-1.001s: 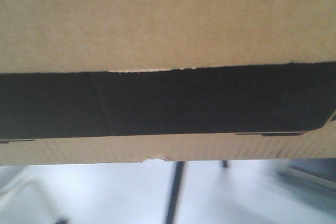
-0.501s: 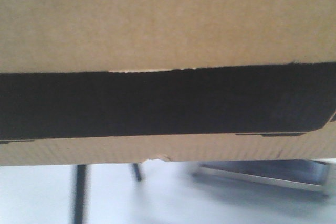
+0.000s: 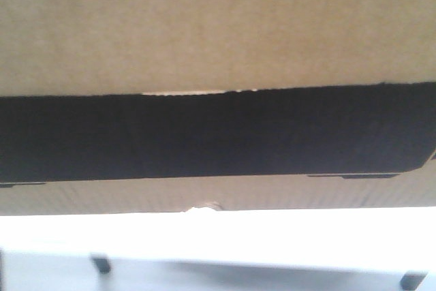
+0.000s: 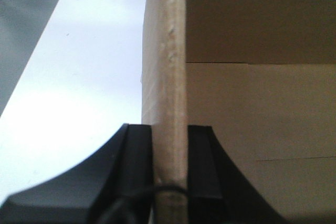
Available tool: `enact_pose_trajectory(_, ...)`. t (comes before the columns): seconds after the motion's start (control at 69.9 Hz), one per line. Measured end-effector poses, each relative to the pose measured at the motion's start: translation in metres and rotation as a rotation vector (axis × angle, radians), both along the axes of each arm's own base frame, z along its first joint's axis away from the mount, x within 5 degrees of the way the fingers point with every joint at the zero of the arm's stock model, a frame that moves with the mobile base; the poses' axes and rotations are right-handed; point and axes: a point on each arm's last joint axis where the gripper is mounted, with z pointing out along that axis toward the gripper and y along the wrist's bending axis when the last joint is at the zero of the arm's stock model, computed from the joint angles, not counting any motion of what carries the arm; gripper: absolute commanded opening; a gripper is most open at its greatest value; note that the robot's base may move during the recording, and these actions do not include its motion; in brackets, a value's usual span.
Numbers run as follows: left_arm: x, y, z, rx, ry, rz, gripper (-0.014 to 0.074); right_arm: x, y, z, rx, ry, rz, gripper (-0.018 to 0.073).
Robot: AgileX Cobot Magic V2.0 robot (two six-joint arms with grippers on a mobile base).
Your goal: Grab box from left shelf to table start
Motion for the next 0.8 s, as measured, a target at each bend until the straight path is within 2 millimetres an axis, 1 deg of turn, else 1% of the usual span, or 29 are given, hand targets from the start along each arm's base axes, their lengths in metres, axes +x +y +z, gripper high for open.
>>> enact_pose_trajectory(0.801, 0.0, 0.0, 0.0, 0.0, 0.0, 0.0, -0.0102, 0.0, 0.0, 0.0, 0.0, 0.0, 0.0, 0.0057)
